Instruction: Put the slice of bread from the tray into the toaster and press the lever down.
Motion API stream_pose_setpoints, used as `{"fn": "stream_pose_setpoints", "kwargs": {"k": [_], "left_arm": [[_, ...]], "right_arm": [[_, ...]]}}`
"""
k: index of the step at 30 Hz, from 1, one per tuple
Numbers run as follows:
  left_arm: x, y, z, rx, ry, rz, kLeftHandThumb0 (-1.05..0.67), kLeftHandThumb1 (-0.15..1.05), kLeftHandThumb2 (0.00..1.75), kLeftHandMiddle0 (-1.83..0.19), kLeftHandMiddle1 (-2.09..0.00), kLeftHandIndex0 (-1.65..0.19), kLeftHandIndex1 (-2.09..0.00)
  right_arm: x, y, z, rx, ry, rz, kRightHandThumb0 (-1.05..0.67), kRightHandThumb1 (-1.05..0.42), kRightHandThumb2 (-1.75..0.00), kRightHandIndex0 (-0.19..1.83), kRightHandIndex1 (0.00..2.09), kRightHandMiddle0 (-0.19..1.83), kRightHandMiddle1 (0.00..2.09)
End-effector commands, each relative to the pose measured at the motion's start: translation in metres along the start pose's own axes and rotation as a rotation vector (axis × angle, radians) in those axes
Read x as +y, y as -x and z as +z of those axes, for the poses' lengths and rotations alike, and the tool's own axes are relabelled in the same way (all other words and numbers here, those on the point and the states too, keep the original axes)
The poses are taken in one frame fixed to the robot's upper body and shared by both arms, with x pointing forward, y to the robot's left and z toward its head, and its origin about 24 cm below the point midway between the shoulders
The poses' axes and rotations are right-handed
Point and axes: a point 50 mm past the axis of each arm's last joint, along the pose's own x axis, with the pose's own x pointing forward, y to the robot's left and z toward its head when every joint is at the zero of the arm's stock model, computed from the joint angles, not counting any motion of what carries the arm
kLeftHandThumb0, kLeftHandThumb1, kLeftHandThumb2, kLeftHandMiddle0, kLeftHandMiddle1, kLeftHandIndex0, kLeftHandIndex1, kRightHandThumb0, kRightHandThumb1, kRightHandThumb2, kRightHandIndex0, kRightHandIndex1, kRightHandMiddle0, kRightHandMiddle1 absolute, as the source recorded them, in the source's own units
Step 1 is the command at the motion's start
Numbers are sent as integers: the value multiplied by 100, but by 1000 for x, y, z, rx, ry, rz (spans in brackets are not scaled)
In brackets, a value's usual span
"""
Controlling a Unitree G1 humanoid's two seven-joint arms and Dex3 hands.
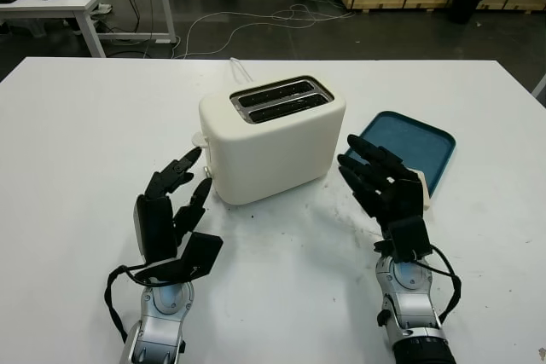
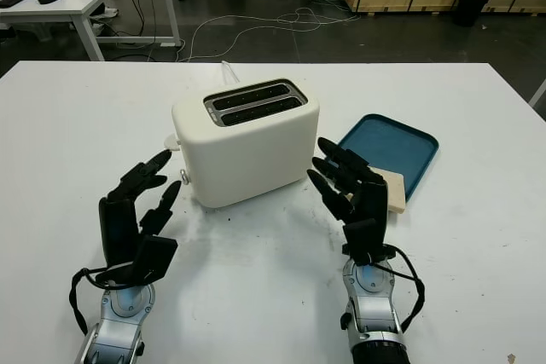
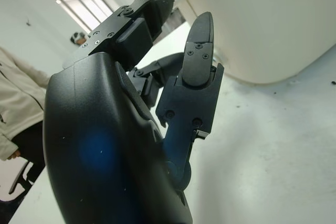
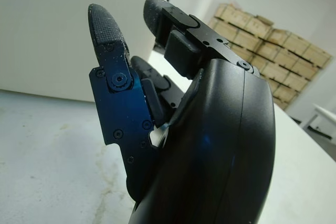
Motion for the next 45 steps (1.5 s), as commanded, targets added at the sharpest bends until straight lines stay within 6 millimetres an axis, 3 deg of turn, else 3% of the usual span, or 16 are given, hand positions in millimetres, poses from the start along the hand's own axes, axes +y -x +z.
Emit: {"fn": "stream_pose_setpoints", "kwargs": {"k": [1, 16, 23, 27, 35, 45], "left_arm": [[0, -4, 3, -28, 15, 12, -26, 92, 20, -48, -113, -82, -9], [-2, -5, 6, -41, 18, 10, -27, 92, 22, -49, -110, -81, -12], [-1, -9, 7, -59, 20, 18, -28, 92, 21, -51, -110, -81, -14], [0, -10, 7, -57, 27, 18, -29, 92, 22, -51, -111, -81, -15], [0, -12, 8, -69, 29, 21, -30, 92, 21, -51, -112, -80, -17], [-1, -10, 7, -75, 29, 23, -29, 92, 22, -51, -111, -79, -20]], "right_arm": [[-1, -5, 5, -34, 10, 3, -52, -83, 0, 97, 4, 92, 1], [-8, -3, 12, -88, 85, 26, -52, -83, 0, 95, 3, 88, 0], [-41, 2, 41, -416, 577, -34, -52, -84, -1, 85, 0, 79, 0], [-63, 4, 48, -485, 819, -74, -48, -81, 0, 78, 0, 73, 0], [-89, 0, 37, -382, 1147, -32, -47, -76, 0, 64, 0, 65, 0], [-97, -3, 20, -151, 1289, 53, -61, -76, 0, 48, 0, 49, 0]]}}
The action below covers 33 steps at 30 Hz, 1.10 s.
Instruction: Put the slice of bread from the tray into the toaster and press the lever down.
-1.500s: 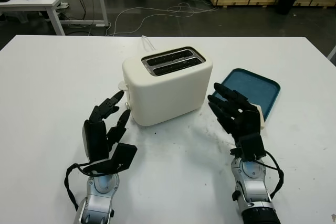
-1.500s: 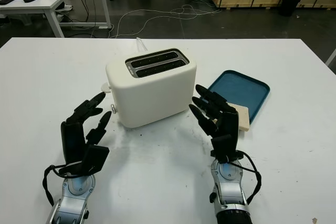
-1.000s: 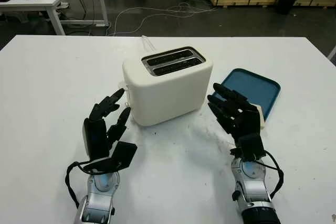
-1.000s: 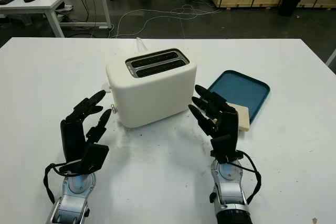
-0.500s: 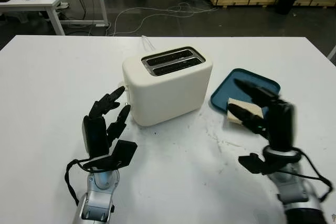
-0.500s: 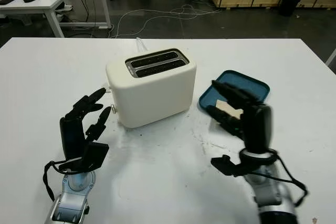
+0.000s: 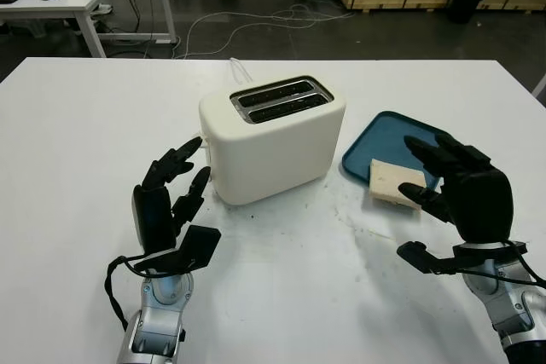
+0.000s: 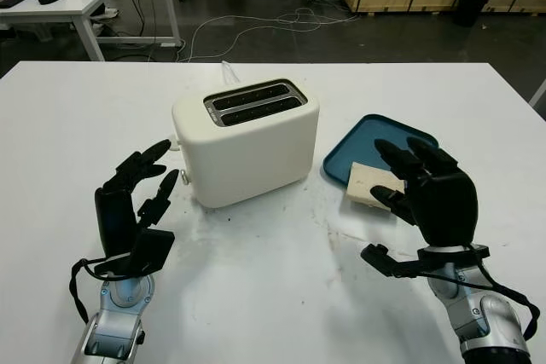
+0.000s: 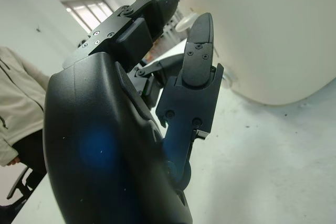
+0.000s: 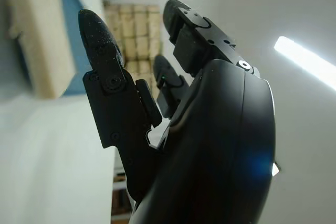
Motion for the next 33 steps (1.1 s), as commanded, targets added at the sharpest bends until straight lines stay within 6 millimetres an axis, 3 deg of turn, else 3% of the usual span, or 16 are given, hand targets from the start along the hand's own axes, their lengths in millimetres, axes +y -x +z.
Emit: {"fn": "stream_pose_setpoints", "kwargs": {"k": [1, 18, 27, 33], "left_arm": [[-1, 0, 0, -22, 0, 1, -29, 92, 21, -51, -110, -78, -20], [-3, 1, -1, -8, 3, -2, -27, 92, 20, -50, -112, -75, -26], [-3, 2, 0, -6, -9, 1, -29, 92, 20, -52, -111, -74, -28], [-4, 1, 0, -13, 2, -5, -27, 92, 20, -51, -109, -73, -30]], "right_arm": [[3, 0, -3, 24, 20, 48, -62, -75, 0, 47, 0, 49, 0], [13, -1, -10, 91, 61, 234, -81, -73, 0, 35, 0, 36, 0], [22, -11, -22, 76, 323, 242, -82, -74, 0, 34, 0, 36, 1], [29, -20, -30, 58, 383, 283, -77, -72, 0, 34, 1, 36, 1]]}}
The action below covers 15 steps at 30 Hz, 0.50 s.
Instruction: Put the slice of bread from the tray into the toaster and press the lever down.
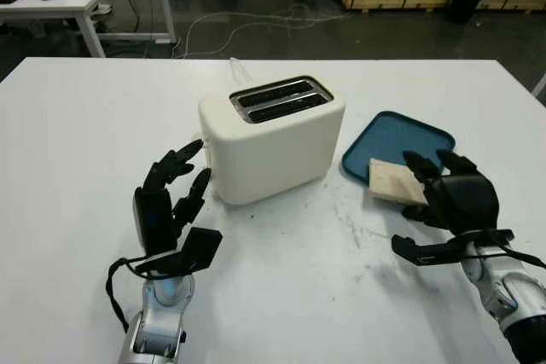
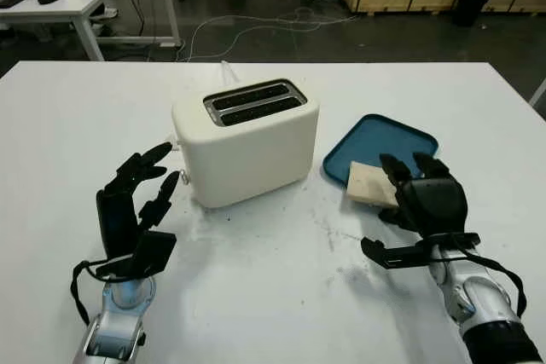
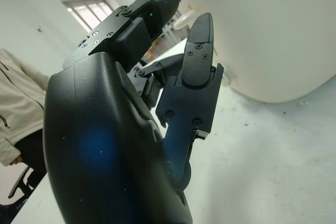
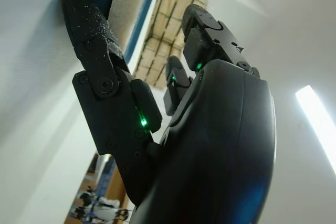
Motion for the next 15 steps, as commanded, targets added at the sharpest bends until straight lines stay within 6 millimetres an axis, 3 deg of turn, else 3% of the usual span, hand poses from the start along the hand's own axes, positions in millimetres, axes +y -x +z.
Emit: {"fn": "stream_pose_setpoints", "kwargs": {"k": [1, 10, 14, 15], "left_arm": [[-2, -1, 2, -22, 7, -9, -26, 92, 20, -52, -109, -73, -30], [-5, -3, 4, -15, 11, -12, -27, 92, 19, -50, -108, -71, -33], [-6, -3, 5, -27, 17, -18, -26, 92, 20, -51, -108, -71, -34], [-6, -3, 5, -26, 19, -18, -26, 92, 20, -51, -108, -70, -35]], "right_arm": [[3, -2, -5, -7, 37, 25, -76, -72, 0, 34, 1, 36, 1], [1, -8, -4, -109, 42, 12, -69, -71, 0, 38, 4, 39, 2], [0, -7, -2, -197, 9, -40, -50, -72, -1, 58, 17, 56, 10], [0, -7, -2, -216, 4, -43, -47, -75, -1, 59, 33, 63, 11]]}}
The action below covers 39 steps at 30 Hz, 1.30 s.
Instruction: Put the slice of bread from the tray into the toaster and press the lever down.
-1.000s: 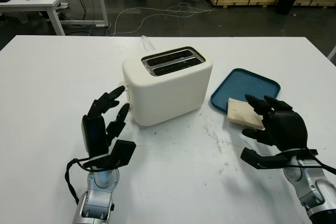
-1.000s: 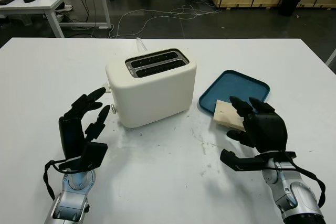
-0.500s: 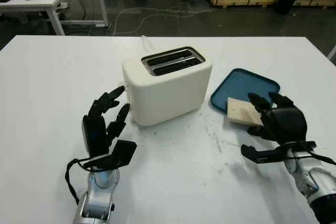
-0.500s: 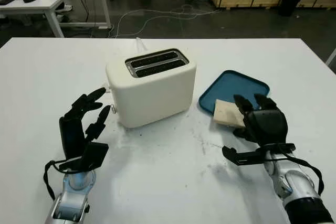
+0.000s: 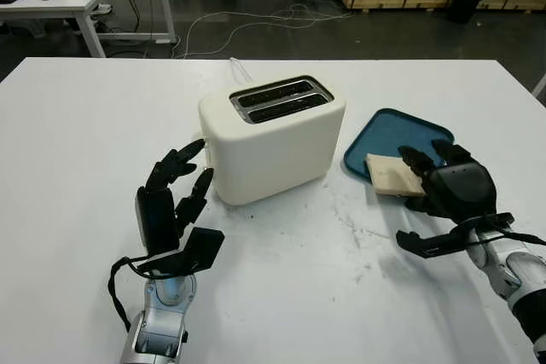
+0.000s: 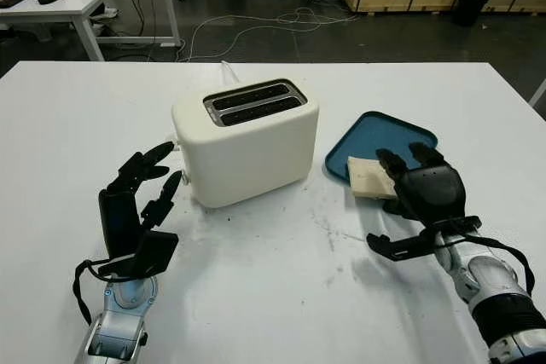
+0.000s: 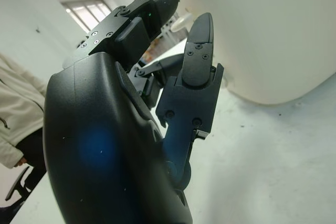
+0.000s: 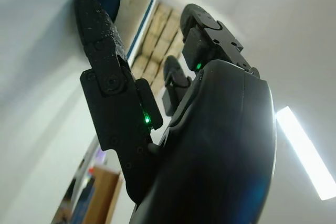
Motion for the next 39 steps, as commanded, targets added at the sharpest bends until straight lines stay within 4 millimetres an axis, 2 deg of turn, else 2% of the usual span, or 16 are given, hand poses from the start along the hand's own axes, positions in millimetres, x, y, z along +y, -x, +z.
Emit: {"fn": "stream_pose_setpoints", "kwargs": {"k": [1, 2, 5, 6, 8, 10, 11, 12, 13, 18, 24, 28, 34, 39], "left_arm": [[-2, -2, 2, -14, 9, -5, -25, 92, 20, -51, -109, -70, -35], [-2, -2, 2, -15, 12, -3, -24, 92, 19, -50, -109, -70, -36], [-2, -2, 2, -15, 19, -1, -23, 92, 19, -50, -109, -69, -37], [-3, -2, 2, -14, 21, -2, -23, 92, 19, -49, -110, -69, -37], [-3, -2, 2, -17, 17, -2, -24, 92, 19, -49, -110, -69, -38], [-3, -2, 2, -20, 11, -2, -24, 92, 19, -50, -111, -68, -39], [-3, -1, 2, -16, 11, 0, -25, 92, 19, -49, -111, -68, -40], [-3, -1, 2, -14, 10, 1, -25, 92, 18, -49, -111, -68, -40], [-3, -1, 2, -13, 11, 3, -25, 92, 18, -49, -111, -68, -41], [-2, -1, 2, -9, 0, 3, -26, 92, 19, -50, -111, -66, -42], [-2, 0, 1, -8, -9, 0, -27, 92, 19, -51, -110, -65, -44], [-2, 0, 1, -15, -7, -9, -26, 92, 20, -51, -110, -65, -45], [-3, -1, 3, -13, 2, -17, -25, 92, 20, -50, -109, -64, -47], [-3, -2, 4, -15, 2, -19, -25, 92, 20, -49, -109, -63, -48]], "right_arm": [[-2, -3, -1, -44, -14, -12, -45, -77, 0, 53, 57, 68, 11], [-1, -3, -1, -55, -16, -2, -43, -80, -1, 51, 76, 74, 13], [0, -5, -1, -84, -9, 32, -43, -84, -1, 55, 94, 83, 17], [1, -5, -1, -93, -7, 43, -44, -87, -1, 59, 107, 90, 23], [3, -5, -1, -101, -2, 67, -46, -90, -1, 62, 130, 85, 53], [4, -6, -1, -110, 3, 79, -49, -92, -4, 69, 152, 75, 96], [4, -6, 0, -114, 14, 79, -50, -92, -6, 70, 158, 72, 108], [4, -6, 0, -116, 23, 77, -53, -92, -9, 75, 168, 66, 132], [5, -6, 1, -116, 34, 80, -54, -92, -9, 77, 171, 63, 143], [8, -5, 2, -117, 53, 77, -57, -92, -12, 84, 174, 58, 168], [7, -5, 4, -130, 97, 45, -61, -92, -18, 85, 175, 55, 174], [1, -4, 6, -140, 87, -96, -62, -92, -26, 85, 175, 55, 163], [-17, -8, 7, -200, 109, -376, -61, -92, -27, 90, 175, 52, 174], [-30, -13, 7, -233, 84, -496, -58, -92, -42, 85, 175, 46, 175]]}}
